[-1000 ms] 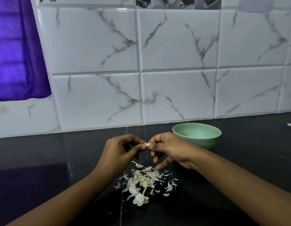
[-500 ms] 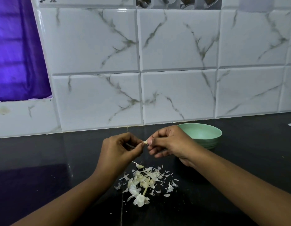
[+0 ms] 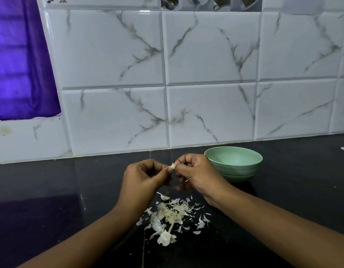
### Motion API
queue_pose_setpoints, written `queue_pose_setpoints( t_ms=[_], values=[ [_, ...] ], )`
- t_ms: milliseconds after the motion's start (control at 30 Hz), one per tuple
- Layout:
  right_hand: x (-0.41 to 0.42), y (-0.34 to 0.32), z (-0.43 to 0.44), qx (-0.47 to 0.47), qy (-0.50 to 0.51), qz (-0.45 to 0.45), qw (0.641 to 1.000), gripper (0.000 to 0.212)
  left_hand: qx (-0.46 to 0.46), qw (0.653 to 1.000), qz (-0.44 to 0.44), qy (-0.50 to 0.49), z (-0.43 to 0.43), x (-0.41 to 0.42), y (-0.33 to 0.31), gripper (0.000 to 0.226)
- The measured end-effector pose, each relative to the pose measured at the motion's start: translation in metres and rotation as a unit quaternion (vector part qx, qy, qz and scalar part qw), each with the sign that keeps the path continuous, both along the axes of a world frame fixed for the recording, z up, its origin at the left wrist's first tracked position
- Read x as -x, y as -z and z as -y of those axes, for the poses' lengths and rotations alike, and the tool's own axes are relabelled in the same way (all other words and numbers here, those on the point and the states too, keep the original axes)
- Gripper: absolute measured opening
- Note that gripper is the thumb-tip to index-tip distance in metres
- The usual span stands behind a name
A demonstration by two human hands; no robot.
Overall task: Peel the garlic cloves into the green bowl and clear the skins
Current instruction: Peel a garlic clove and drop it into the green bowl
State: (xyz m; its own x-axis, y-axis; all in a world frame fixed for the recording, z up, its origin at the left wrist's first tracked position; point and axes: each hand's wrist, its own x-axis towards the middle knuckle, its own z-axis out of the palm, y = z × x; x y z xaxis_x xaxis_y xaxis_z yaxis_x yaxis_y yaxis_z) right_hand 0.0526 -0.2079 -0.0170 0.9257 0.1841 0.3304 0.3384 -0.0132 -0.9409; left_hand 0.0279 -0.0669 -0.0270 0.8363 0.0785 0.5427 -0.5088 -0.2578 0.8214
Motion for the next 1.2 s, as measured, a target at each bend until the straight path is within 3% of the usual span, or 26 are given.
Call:
queue_pose_setpoints(
  t_ms=[133, 333, 700, 900, 1033, 1200],
  values=[
    [-0.001, 0.001, 0.003, 0.044, -0.004, 0.037, 0.998, 0.012, 0.140, 0.981, -0.112, 0.068, 0.006, 0.000, -0.003, 0.011],
    [-0.003, -0.008, 0.015, 0.171, -0.006, 0.096, 0.981, 0.014, 0.193, 0.965, -0.155, 0.088, 0.008, 0.001, -0.007, 0.012],
    [-0.002, -0.021, 0.027, 0.124, -0.016, 0.053, 0.991, 0.005, 0.109, 0.983, -0.134, 0.067, 0.003, 0.000, -0.005, 0.008],
    [-0.004, -0.016, 0.021, 0.142, -0.015, 0.071, 0.987, 0.004, 0.068, 0.989, -0.113, 0.059, 0.004, 0.002, -0.005, 0.008],
    [-0.006, -0.012, 0.019, 0.137, -0.037, 0.120, 0.983, 0.009, 0.118, 0.976, -0.164, 0.086, 0.005, 0.002, -0.009, 0.010],
    [-0.011, -0.003, 0.018, 0.183, 0.017, 0.279, 0.943, 0.008, 0.160, 0.955, -0.216, 0.122, 0.003, 0.000, -0.012, 0.016]
  ],
)
